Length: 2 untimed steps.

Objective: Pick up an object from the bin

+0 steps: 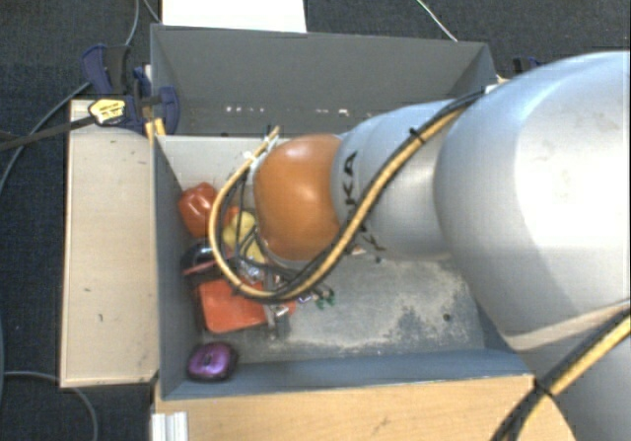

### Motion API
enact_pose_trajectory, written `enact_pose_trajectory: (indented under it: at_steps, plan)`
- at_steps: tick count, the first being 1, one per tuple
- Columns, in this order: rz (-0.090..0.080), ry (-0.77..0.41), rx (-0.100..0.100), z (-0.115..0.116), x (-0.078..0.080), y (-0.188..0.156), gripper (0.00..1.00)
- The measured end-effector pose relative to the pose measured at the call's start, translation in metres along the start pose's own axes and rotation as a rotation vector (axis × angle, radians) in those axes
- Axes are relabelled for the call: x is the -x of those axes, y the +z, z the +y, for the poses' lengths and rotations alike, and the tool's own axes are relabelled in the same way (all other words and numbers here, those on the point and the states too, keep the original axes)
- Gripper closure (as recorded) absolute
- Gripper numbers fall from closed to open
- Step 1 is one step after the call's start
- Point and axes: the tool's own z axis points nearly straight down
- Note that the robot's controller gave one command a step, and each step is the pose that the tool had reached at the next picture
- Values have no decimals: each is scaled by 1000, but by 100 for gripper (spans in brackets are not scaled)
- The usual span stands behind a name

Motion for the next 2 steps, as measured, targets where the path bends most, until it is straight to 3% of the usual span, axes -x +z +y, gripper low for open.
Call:
enact_pose_trajectory:
  at_steps: [1,2]
  plan:
    - [-8,-130,-8,-1,4,-3,100]
    - [-8,-129,-8,-1,4,-3,100]
